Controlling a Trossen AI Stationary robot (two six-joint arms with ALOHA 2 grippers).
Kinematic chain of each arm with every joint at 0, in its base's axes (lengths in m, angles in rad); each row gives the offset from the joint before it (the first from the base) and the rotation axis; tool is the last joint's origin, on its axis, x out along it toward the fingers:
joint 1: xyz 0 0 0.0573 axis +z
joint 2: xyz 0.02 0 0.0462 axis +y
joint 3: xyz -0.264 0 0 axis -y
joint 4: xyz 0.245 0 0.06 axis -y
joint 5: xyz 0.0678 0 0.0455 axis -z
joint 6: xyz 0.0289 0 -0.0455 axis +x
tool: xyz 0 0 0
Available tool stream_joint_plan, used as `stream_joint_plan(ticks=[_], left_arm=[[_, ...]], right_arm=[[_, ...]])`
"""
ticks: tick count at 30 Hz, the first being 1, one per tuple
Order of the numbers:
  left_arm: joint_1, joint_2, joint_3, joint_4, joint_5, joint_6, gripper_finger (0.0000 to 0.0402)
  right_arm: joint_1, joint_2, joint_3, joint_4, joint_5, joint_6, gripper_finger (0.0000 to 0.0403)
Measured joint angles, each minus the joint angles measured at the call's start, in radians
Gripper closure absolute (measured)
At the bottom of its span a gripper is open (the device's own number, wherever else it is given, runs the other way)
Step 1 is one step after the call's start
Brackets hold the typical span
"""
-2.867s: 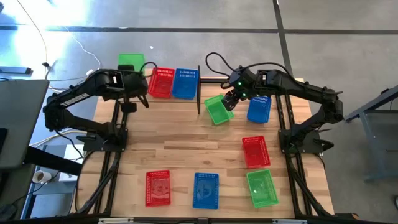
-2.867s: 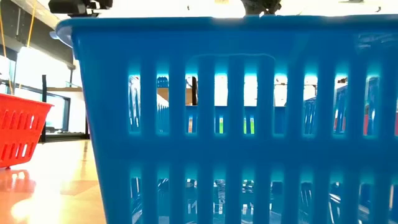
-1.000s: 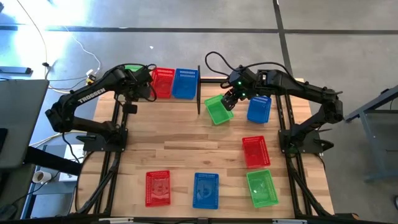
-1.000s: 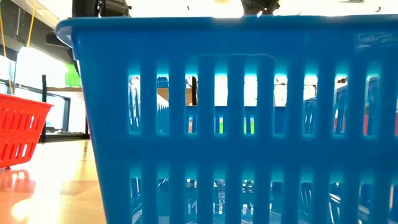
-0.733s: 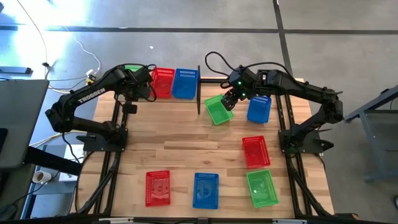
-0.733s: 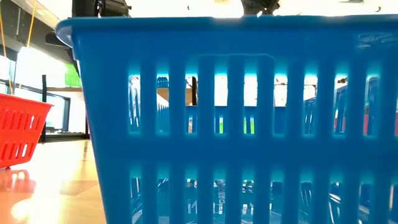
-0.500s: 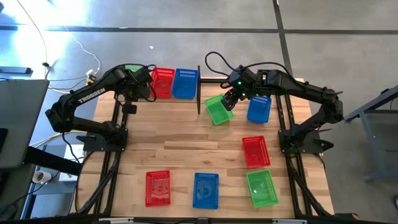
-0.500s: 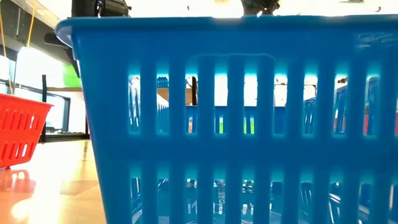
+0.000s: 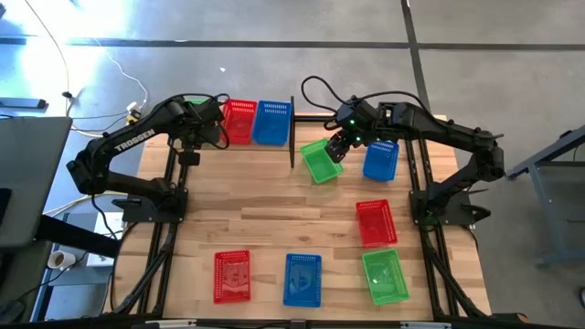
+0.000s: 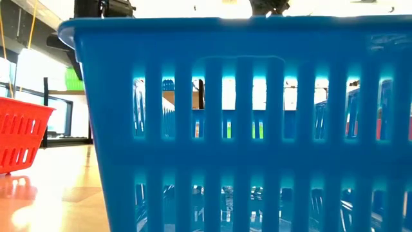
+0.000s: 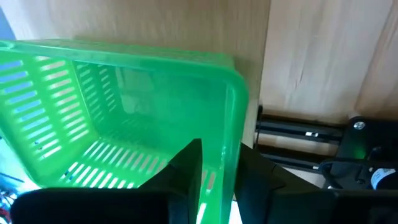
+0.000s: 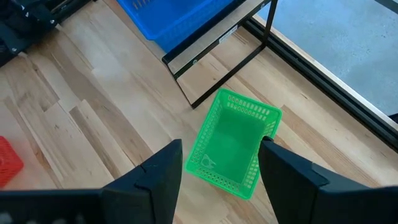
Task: Stack baskets on shelf by color
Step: Put the middle left green basket on the shelf
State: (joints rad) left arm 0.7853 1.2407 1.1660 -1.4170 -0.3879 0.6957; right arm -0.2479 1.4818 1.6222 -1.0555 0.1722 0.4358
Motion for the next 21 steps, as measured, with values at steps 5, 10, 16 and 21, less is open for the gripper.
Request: stream_joint_plan(ticks=[5, 10, 16, 21], left_arm=[[0.000, 0.000, 0.000, -0.002, 0.042, -0.029, 0.0330], [0.000, 0.000, 0.000, -0.004, 0.038, -0.075, 0.0329], [0.000, -0.003, 0.000, -0.008, 0.039, -0.090, 0.0330], [0.000, -0.014, 0.000, -0.008, 0.014, -0.091, 0.0330]], right_arm=[[0.000, 0.000, 0.000, 0.000, 0.000, -0.008, 0.0208], [0.000, 0.000, 0.000, 0.000, 0.000, -0.008, 0.0208], [0.000, 0.000, 0.000, 0.000, -0.001, -0.009, 0.0208], [0.000, 0.000, 0.000, 0.000, -0.010, -0.008, 0.0208]])
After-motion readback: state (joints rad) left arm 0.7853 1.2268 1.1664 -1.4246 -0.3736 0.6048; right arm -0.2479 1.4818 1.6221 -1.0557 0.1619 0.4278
